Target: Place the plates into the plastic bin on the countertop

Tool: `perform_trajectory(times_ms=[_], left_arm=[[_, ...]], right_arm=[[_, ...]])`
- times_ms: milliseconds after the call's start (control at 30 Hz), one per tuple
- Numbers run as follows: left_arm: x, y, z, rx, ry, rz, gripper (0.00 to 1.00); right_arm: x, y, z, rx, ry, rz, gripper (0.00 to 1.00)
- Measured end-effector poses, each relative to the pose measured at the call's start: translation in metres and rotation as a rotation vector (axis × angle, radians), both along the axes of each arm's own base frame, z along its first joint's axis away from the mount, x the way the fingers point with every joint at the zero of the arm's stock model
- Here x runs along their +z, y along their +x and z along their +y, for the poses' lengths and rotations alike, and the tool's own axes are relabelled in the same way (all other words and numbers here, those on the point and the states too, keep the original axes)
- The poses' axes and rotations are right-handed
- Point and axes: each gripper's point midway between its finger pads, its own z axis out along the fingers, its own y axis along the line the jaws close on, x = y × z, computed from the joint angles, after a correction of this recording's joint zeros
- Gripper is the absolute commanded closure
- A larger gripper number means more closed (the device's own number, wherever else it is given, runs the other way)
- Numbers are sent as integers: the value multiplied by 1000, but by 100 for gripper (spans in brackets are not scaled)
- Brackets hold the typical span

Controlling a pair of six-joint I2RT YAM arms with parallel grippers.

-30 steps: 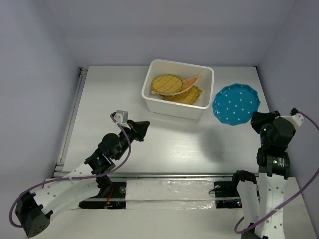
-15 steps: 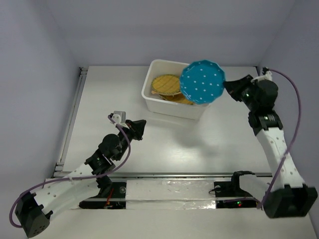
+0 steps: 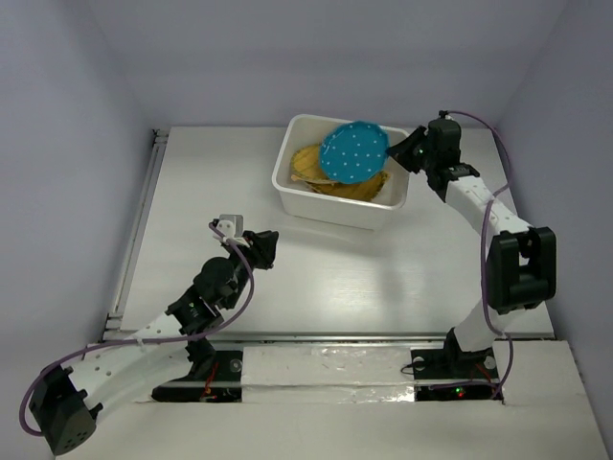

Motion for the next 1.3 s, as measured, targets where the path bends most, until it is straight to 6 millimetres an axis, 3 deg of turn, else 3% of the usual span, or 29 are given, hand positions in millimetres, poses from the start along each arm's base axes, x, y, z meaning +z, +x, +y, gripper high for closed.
perform_trajectory(times_ms=[67, 100, 167, 200, 300, 433, 567, 600, 667, 700, 867, 967, 1000, 1100, 1200, 1300], left_arm=[[-1, 0, 0, 3, 3, 1, 79], [-1, 1, 0, 3, 5, 2, 78], [-3, 1, 0, 5, 11, 4, 73], [-3, 1, 0, 7, 13, 5, 69], [-5, 2, 1, 12, 21, 8, 64], [-5, 3, 2, 20, 21, 7, 60], [-4, 4, 3, 26, 18, 5, 57], [-5, 4, 3, 26, 20, 7, 55], [-6, 4, 2, 27, 22, 11, 52], [-7, 4, 2, 26, 21, 13, 52], [-7, 3, -1, 10, 5, 21, 46], [-5, 0, -3, -6, -17, 26, 42], [-3, -1, -3, -9, -29, 27, 41], [8, -5, -3, -19, -64, 22, 40], [27, -8, -3, -31, -105, 3, 40], [51, -13, 1, -37, -153, -27, 40]], right_arm=[[-12, 3, 3, 4, -5, 31, 72], [-14, 4, 5, 10, 0, 36, 52], [-5, 9, 10, 24, 13, 17, 36], [5, 11, 13, 35, 18, -6, 23], [36, 10, 17, 53, 27, -84, 10], [81, -8, 14, 56, 17, -185, 10], [126, -50, 3, 44, 5, -311, 27], [139, -64, -1, 41, 5, -352, 48], [152, -95, -7, 40, 0, -417, 77], [157, -112, -10, 39, 4, -459, 100], [158, -201, -32, 22, -23, -602, 100], [162, -250, -50, -36, -32, -697, 82], [164, -263, -57, -64, -32, -722, 57], [174, -293, -83, -183, -27, -783, 24], [168, -298, -104, -292, -35, -757, 17], [152, -289, -111, -336, -58, -686, 17]])
